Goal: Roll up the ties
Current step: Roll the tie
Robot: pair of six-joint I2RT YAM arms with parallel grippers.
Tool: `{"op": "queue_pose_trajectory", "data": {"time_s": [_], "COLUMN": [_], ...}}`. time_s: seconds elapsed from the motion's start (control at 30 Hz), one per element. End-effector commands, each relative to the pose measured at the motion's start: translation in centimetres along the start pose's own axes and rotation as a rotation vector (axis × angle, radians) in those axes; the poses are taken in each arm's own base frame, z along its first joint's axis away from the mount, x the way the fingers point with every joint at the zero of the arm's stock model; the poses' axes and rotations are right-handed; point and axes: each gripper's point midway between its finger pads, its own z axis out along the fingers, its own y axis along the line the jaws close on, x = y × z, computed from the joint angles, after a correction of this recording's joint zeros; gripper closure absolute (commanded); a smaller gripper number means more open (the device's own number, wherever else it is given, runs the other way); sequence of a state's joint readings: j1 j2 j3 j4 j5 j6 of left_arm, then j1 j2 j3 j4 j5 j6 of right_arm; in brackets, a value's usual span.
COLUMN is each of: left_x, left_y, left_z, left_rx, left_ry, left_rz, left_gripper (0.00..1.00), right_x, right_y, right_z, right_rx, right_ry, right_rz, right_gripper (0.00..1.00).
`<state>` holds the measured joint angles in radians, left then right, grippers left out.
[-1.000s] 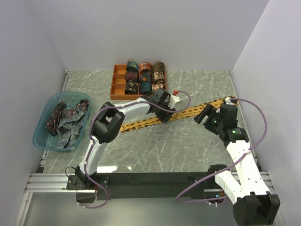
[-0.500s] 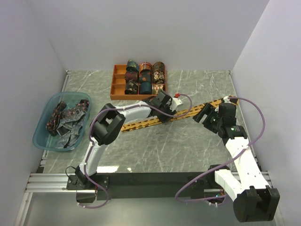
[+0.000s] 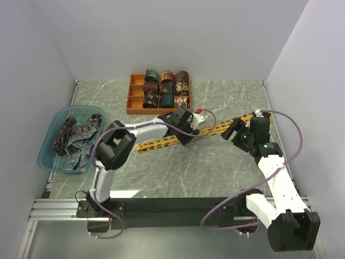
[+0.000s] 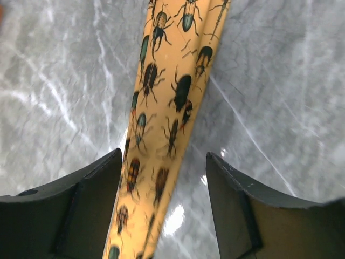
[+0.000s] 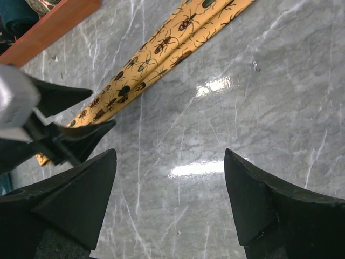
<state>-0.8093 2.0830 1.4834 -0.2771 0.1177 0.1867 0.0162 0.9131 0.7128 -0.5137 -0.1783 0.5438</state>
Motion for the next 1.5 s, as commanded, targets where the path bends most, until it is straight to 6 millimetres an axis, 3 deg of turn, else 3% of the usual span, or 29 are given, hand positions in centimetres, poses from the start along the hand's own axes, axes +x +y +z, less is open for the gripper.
{"op": "queue_pose_trajectory", "data": {"time_s": [0.0, 0.1, 0.2, 0.33, 0.53, 0.6, 0.83, 1.17, 1.47], "left_x": [-4.6, -4.8, -4.1, -0.4, 6.4, 7.8, 10.4, 15.4, 17.8], "left_y": [0.0, 0.9, 1.8, 3.4, 5.0, 6.2, 7.6, 6.4, 5.2], "left_z": [-4.2, -6.5, -8.9, -12.5, -15.1, -15.6, -15.3, -13.4, -13.4], "left_rx": [-0.032, -0.081, -0.102, -0.153, -0.236, -0.258, -0.273, -0.317, -0.341], "left_ry": [-0.149, -0.184, -0.221, -0.244, -0.200, -0.216, -0.180, -0.041, 0.016], "left_rz": [-0.043, -0.128, -0.356, -0.604, -0.847, -0.907, -0.993, -1.109, -1.154], "left_gripper": [0.30, 0.30, 0.30, 0.33, 0.51, 0.54, 0.64, 0.71, 0.73], "right_x": [-2.3, -2.9, -3.0, -2.2, 0.6, 2.1, 5.2, 8.8, 11.0], "right_y": [2.0, 3.2, 5.4, 9.3, 15.3, 17.2, 21.7, 23.3, 24.2], "right_z": [-0.2, 0.1, 0.8, 2.3, 5.1, 6.0, 8.8, 10.9, 11.5], "right_rx": [-0.069, -0.112, -0.181, -0.265, -0.389, -0.426, -0.487, -0.511, -0.527], "right_ry": [-0.062, -0.071, -0.052, -0.020, 0.070, 0.123, 0.195, 0.272, 0.319], "right_rz": [-0.046, -0.058, -0.075, -0.135, -0.181, -0.197, -0.242, -0.268, -0.300], "right_gripper": [0.14, 0.16, 0.20, 0.26, 0.30, 0.31, 0.32, 0.33, 0.35]}}
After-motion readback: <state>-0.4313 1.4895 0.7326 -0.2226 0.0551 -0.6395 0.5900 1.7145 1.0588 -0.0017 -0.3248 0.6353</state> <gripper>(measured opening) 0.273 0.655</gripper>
